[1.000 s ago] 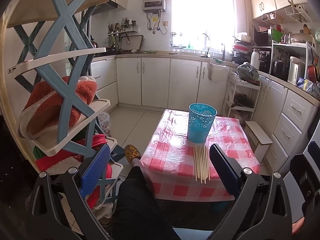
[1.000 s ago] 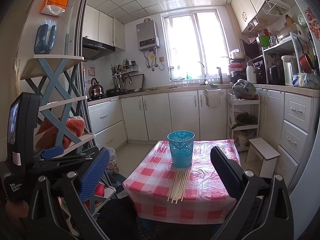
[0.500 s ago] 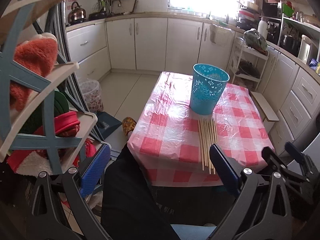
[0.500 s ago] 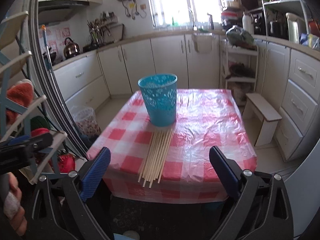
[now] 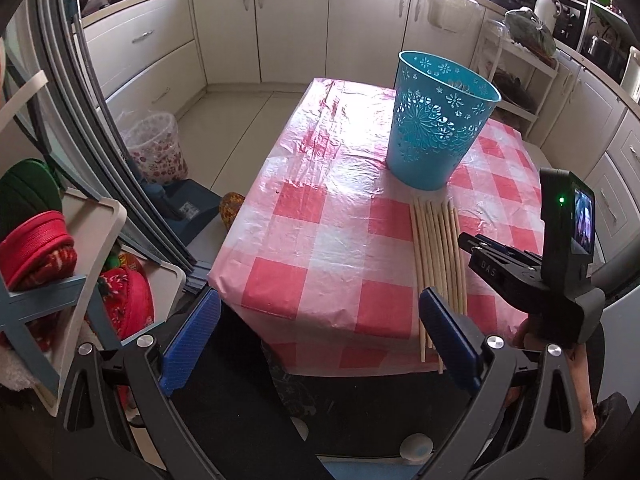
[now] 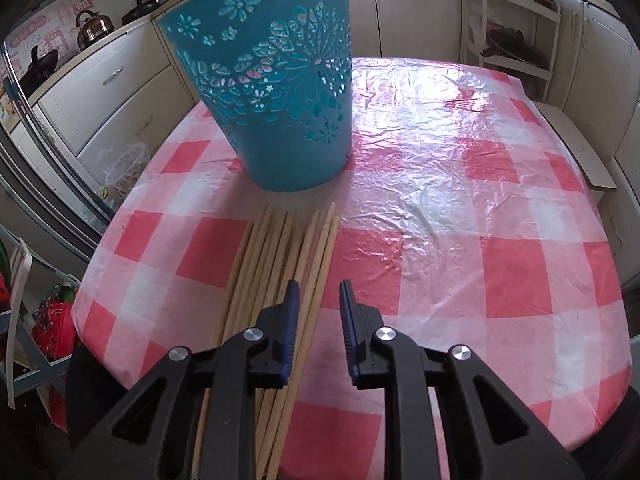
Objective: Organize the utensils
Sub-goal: 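Lower the left gripper over the wooden sticks and close on one stick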
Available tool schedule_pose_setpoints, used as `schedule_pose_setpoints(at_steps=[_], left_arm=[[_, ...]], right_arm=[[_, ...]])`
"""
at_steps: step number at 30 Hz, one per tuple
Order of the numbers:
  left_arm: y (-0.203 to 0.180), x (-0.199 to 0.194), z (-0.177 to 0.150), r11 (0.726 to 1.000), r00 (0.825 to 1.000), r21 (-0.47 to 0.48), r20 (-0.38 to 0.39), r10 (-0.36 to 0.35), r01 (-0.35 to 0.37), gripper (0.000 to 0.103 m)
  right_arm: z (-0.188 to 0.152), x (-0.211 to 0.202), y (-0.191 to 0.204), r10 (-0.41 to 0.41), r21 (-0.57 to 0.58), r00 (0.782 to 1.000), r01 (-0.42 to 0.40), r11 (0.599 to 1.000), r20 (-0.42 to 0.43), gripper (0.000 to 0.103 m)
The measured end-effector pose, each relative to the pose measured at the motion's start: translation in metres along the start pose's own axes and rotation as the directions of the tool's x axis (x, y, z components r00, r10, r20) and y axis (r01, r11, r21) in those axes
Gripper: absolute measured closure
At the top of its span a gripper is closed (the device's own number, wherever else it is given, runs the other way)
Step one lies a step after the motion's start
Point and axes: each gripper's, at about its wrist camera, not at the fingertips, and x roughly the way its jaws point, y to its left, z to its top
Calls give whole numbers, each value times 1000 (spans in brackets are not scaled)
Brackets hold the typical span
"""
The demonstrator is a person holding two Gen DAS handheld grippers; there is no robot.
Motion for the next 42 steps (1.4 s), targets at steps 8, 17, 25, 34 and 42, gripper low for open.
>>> schedule_pose_setpoints(at_steps=[8,17,25,34,42], left_arm=[[-16,44,15,999,998,24,-62,-20,22,8],[-54,118,32,996,985,51,-161,-69,78,10],[-74,150,39,996,983,76,-181,-26,40,17],[-69,154,44,998,982,64,-188,-9,21,22],[-81,153,44,994,985,110,-171,24,-5,40]], right_arm=[[-2,8,-3,-29,-87,1000,29,996,6,90],[14,18,-22,-17,-209,1000,12,978,-21,93],[10,17,-35,44,-165,999,-40,986,21,91],[13,18,-44,101,-139,995,-98,986,21,91],[15,19,-40,82,-169,997,-80,982,4,91]])
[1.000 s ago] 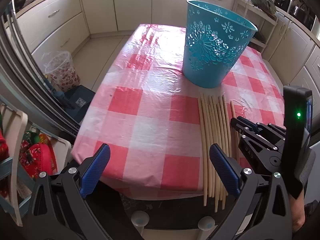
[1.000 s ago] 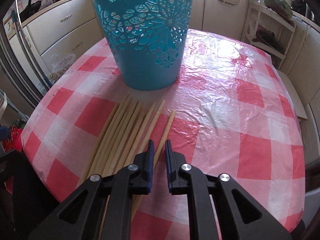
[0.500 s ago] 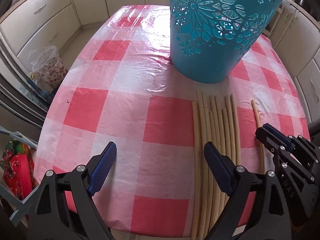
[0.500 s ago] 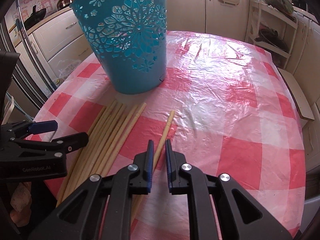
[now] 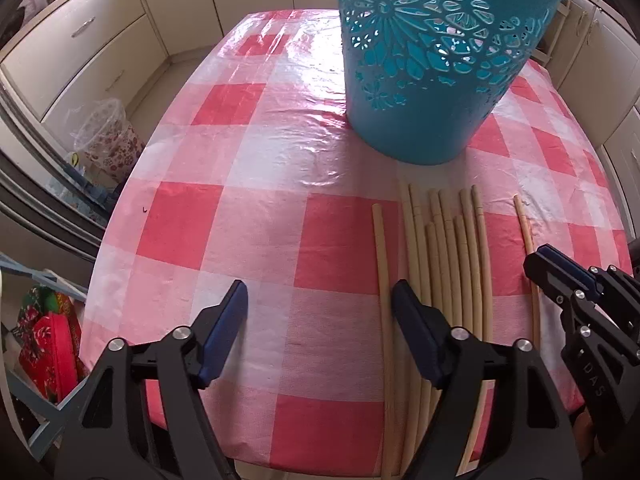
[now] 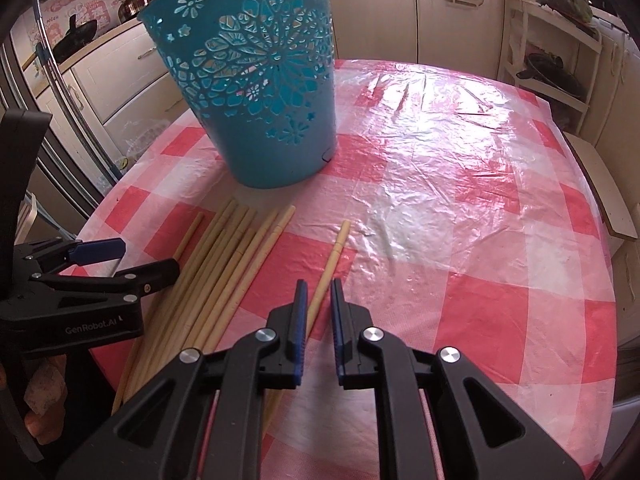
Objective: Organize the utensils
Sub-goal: 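Lower the left gripper over the wooden sticks and close on one stick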
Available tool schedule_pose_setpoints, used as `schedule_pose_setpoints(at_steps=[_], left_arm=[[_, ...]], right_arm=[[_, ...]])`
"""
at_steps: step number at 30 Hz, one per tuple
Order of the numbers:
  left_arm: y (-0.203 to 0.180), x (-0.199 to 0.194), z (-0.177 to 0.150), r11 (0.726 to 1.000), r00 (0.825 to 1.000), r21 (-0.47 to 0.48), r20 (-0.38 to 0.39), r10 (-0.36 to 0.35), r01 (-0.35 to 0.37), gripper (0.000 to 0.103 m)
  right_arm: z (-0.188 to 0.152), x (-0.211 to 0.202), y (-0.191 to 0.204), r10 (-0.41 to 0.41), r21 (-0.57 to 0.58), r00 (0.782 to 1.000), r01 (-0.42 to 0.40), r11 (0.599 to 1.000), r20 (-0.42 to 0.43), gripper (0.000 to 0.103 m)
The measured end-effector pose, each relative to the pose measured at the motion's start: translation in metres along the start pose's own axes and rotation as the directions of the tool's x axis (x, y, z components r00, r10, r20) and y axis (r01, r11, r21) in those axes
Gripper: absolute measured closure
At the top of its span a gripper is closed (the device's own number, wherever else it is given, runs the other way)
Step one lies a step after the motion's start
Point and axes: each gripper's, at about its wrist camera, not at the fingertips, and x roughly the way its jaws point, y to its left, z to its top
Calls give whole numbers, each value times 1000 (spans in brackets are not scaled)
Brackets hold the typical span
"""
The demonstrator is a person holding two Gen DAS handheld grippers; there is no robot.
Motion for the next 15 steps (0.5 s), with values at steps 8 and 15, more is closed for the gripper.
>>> schedule_pose_setpoints(at_steps=[8,15], left_arm=[[-21,-4,7,993,998,99,-18,-56,57,91],[-18,-3,11,987,992,105,-46,-120,124,98]], right_arm=[[12,5,-2,16,-47,995,-20,999,-97,92],[14,8,1,6,-47,995,-11,999,-101,96]])
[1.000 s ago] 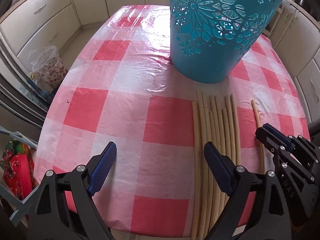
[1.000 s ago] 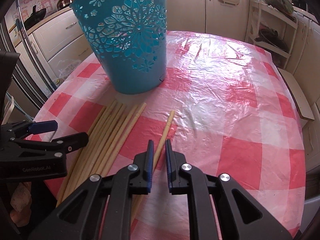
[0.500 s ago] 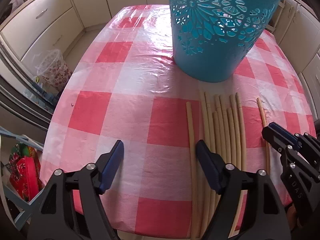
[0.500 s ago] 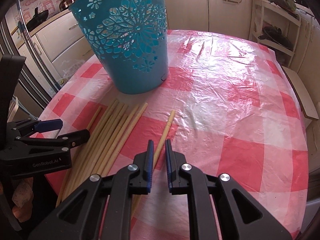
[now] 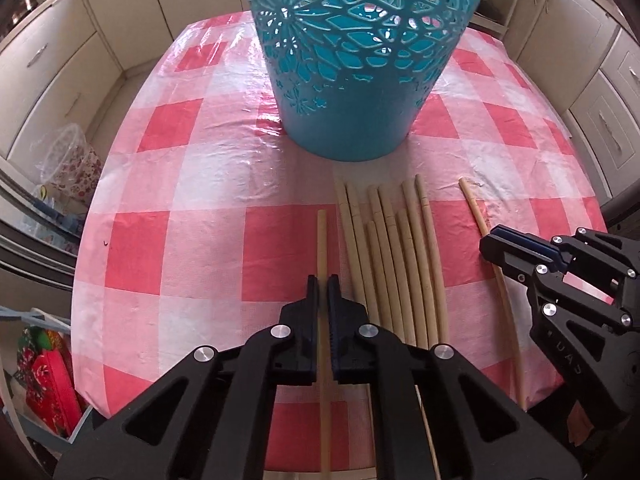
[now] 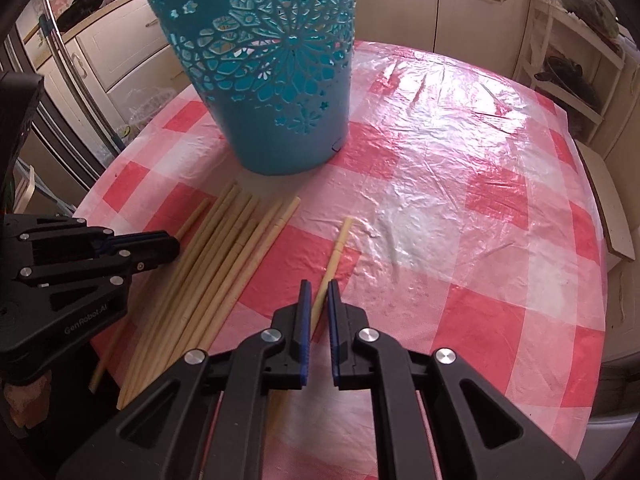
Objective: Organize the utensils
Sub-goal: 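Lower the left gripper over the wooden sticks and close on one stick, then lift the stick with the left gripper and drop it into the teal basket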
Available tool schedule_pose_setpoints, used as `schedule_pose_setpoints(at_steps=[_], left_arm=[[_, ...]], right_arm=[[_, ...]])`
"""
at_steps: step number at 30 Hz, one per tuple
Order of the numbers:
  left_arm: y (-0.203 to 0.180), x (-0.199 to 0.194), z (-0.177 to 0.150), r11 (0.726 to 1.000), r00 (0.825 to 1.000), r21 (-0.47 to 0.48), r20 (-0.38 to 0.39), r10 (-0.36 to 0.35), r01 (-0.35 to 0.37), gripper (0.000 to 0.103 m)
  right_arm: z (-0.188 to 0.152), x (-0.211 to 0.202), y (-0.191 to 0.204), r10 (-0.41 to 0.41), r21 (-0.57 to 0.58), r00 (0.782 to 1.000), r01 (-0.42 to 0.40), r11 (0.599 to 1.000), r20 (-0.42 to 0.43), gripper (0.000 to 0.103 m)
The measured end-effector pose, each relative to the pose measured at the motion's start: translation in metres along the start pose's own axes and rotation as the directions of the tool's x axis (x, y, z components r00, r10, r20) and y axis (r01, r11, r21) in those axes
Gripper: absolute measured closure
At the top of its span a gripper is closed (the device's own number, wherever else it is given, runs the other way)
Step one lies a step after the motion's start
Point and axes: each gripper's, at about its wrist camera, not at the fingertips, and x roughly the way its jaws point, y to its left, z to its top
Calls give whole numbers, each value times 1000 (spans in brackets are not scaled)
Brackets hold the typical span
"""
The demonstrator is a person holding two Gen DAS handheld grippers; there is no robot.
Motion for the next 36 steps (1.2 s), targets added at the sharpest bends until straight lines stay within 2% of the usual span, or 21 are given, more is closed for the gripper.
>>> schedule_pose_setpoints(at_steps=[4,8,11,14,16,18,21,26,29,30,33,35,36], left_arm=[[30,-22,-5,995,994,-68,90,-61,68,98],[51,-55,-8,989,976,-101,198,-89,110,98],[64,-78,-7,977,954,-127,270,-131,170,98],[72,-111,-1,967,914,-122,371,-166,225,98],[71,-136,7,965,875,-97,450,-176,244,98],[62,-158,19,969,838,-72,518,-168,238,98],[55,-179,44,969,795,-55,585,-162,239,98],[50,-196,99,965,717,-71,683,-138,254,98],[45,-194,127,962,688,-94,717,-112,256,98],[43,-191,134,958,668,-85,734,-126,274,98],[40,-174,156,957,664,-109,741,-102,268,98],[36,-162,166,962,661,-125,747,-70,243,98],[34,-155,168,967,664,-128,745,-54,222,98]], right_arm=[[-3,-2,-7,-16,14,1000,16,1000,-4,97],[-2,-2,3,-70,-40,997,69,997,-11,96],[-3,-2,5,-83,-39,996,83,996,10,96],[-8,-4,2,-68,1,997,68,998,39,96],[-11,-5,0,-68,16,996,67,998,57,96],[-12,-5,0,-70,24,995,68,997,66,96],[-13,-5,-2,-62,34,995,59,998,76,96],[-20,-7,-10,-11,55,992,4,998,124,96],[-20,-7,-11,8,75,990,-18,997,138,96],[-19,-7,-12,10,74,990,-20,997,142,96],[-20,-6,-13,14,67,988,-25,997,152,96],[-20,-6,-13,20,66,987,-31,997,157,96],[-20,-6,-14,23,68,987,-34,997,157,96]])
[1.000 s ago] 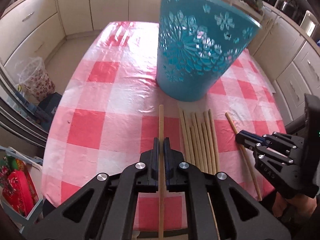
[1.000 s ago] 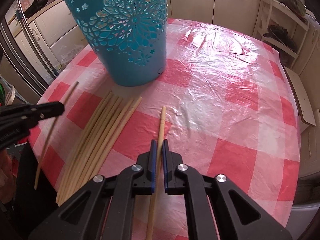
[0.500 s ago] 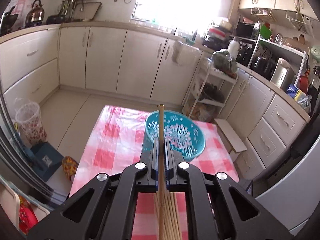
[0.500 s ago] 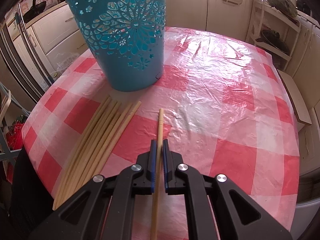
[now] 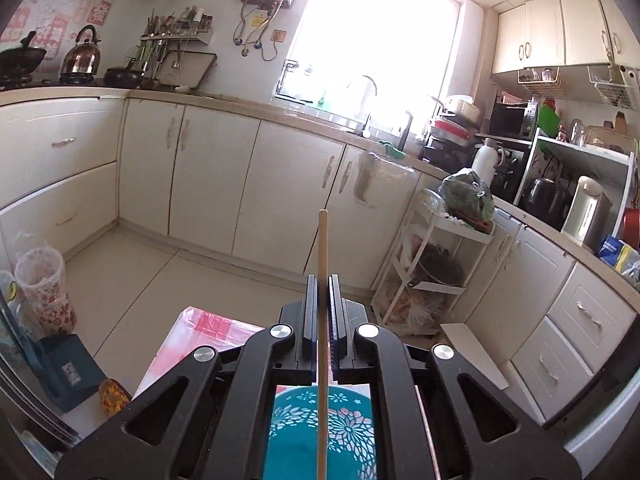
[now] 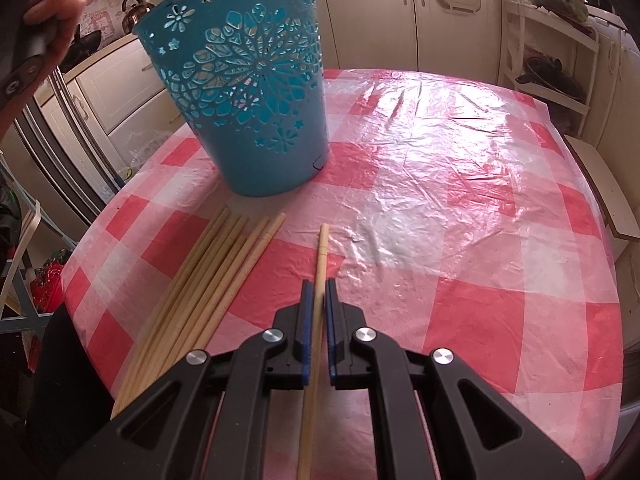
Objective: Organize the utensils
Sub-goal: 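Lift the stick with the left gripper and drop it into the teal basket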
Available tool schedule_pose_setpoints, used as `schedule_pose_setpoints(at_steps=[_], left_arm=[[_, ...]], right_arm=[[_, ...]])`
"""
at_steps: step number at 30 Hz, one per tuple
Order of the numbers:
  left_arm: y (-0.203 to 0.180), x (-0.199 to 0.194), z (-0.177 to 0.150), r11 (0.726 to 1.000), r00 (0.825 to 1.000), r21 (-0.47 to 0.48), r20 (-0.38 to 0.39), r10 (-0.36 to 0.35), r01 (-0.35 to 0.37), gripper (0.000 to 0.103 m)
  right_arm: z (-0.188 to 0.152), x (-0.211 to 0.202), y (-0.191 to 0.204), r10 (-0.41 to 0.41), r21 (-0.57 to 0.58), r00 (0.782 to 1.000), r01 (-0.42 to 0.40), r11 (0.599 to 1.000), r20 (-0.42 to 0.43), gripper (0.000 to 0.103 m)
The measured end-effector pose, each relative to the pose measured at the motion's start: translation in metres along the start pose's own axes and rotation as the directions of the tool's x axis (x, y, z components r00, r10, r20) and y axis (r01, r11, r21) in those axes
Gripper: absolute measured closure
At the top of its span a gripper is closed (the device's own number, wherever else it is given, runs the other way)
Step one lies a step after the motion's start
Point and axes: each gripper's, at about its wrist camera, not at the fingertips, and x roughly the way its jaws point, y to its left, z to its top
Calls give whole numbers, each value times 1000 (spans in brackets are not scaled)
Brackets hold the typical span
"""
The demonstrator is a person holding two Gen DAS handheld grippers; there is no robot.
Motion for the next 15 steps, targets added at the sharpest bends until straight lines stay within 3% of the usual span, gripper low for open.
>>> schedule_pose_setpoints(at_steps=[5,11,14,15], left_arm=[[-1,32,-32,997,996,56,-74,58,-54,98],[3,32,-65,987,979,133,-171,111,-88,96],[7,18,-69,985,973,145,-196,119,-91,78],[9,13,-70,984,972,146,-196,126,-98,63]], right_arm=[[1,0,-5,25,21,1000,-24,999,-8,96],[1,0,-5,23,9,1000,-23,1000,-17,96],[3,-1,-3,29,3,999,-29,1000,-31,90],[3,0,-1,38,3,999,-38,999,-38,83]])
